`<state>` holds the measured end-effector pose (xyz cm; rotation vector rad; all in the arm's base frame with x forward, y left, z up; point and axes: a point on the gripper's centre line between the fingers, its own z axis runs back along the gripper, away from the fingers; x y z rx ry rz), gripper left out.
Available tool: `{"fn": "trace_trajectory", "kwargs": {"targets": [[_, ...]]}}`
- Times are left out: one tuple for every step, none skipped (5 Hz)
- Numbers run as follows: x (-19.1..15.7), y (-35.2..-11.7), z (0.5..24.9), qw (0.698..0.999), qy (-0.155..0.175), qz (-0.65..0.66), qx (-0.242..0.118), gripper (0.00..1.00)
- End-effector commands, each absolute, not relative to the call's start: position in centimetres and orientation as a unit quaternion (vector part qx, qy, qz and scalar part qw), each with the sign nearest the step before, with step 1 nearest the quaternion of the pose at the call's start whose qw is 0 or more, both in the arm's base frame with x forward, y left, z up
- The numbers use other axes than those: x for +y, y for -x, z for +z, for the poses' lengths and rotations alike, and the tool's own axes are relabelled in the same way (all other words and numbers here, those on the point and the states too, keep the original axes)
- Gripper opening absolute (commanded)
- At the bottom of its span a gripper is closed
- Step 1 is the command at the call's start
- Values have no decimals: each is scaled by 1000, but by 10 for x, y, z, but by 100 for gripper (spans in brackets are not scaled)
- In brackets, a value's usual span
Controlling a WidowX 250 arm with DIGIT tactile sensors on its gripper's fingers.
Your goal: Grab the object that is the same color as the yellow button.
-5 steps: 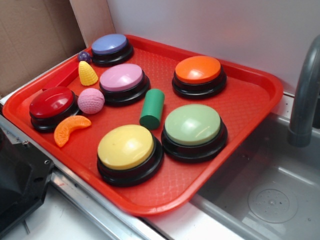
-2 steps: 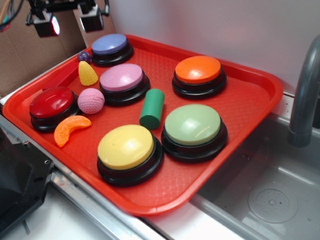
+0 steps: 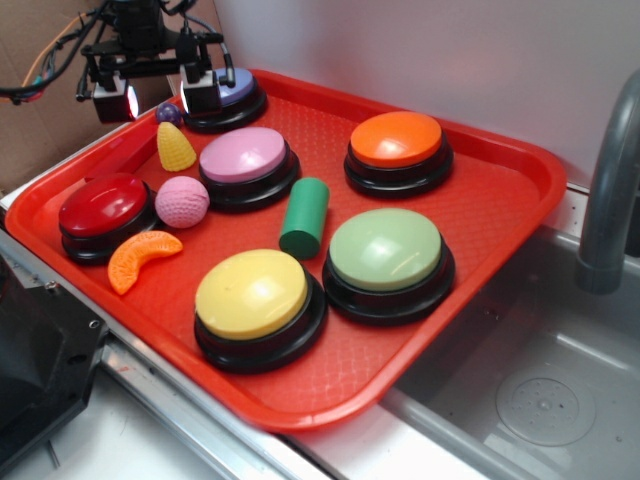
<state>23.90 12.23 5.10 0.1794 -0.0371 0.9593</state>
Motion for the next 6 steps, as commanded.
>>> {"fn": "trace_trajectory", "kwargs": {"targets": [[128, -226, 39, 887, -70, 456, -1, 100], [127, -225, 33, 888, -71, 454, 1, 82], [127, -225, 36, 890, -60, 451, -18, 0], [125, -228, 45, 892, -79, 444, -31, 0], [118, -231, 66, 908, -73, 410, -50, 0], [87, -235, 116, 952, -13, 297, -72, 0]]}}
